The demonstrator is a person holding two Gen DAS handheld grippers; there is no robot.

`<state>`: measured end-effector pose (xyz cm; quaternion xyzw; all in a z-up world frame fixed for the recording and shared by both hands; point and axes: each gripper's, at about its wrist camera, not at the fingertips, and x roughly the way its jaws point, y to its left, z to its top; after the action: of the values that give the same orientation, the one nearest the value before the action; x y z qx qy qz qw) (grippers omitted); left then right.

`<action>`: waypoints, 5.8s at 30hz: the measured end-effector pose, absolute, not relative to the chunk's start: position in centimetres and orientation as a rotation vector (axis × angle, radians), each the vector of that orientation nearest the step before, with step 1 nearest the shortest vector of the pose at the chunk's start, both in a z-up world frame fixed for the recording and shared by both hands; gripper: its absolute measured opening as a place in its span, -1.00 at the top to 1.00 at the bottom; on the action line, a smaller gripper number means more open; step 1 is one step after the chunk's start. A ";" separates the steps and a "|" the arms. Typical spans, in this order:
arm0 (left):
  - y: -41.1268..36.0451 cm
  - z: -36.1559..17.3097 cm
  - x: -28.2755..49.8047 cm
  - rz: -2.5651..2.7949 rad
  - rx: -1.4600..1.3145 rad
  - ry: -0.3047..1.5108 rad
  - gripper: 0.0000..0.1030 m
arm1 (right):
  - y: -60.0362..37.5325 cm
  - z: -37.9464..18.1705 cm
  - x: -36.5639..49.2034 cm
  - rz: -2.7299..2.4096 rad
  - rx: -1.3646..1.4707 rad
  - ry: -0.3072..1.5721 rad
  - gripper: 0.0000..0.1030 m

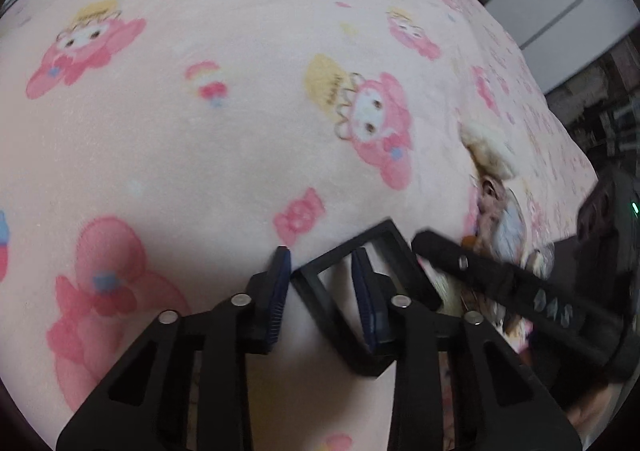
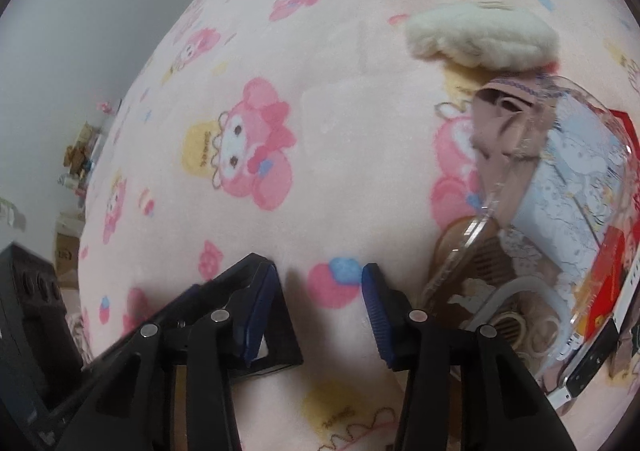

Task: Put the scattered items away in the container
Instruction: 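Lift the black square frame and carry it toward the black box, then lower the black square frame into the black box onto the bead-art kit, then set the frame down inside the box and open the right gripper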

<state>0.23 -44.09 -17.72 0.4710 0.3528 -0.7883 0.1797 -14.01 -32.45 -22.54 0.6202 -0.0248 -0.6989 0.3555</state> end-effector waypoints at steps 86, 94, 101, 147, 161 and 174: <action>1.6 -10.0 -18.3 -2.936 1.680 0.950 0.43 | 17.1 -11.6 -20.7 -2.198 1.487 -0.323 0.32; 2.1 -11.4 -19.0 -2.854 1.728 1.012 0.43 | 18.0 -13.2 -21.4 -2.199 1.567 -0.346 0.33; 2.4 -12.1 -19.3 -2.805 1.769 0.983 0.43 | 18.3 -13.7 -21.4 -2.201 1.591 -0.325 0.33; 3.5 -11.6 -23.0 -2.604 1.805 0.451 0.43 | 20.9 -11.3 -22.5 -2.349 1.480 -0.336 0.44; 7.8 -12.2 -24.7 -2.650 1.981 0.341 0.43 | 23.0 -9.9 -22.2 -2.465 1.484 -0.268 0.47; 8.6 -11.4 -23.9 -2.706 2.016 0.567 0.43 | 23.8 -9.8 -21.9 -2.464 1.482 -0.303 0.49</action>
<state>-23.90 8.60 -11.36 0.5834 0.1641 -0.7831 -0.1394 -21.89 23.83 -9.78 0.5084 -0.1040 -0.8457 0.1248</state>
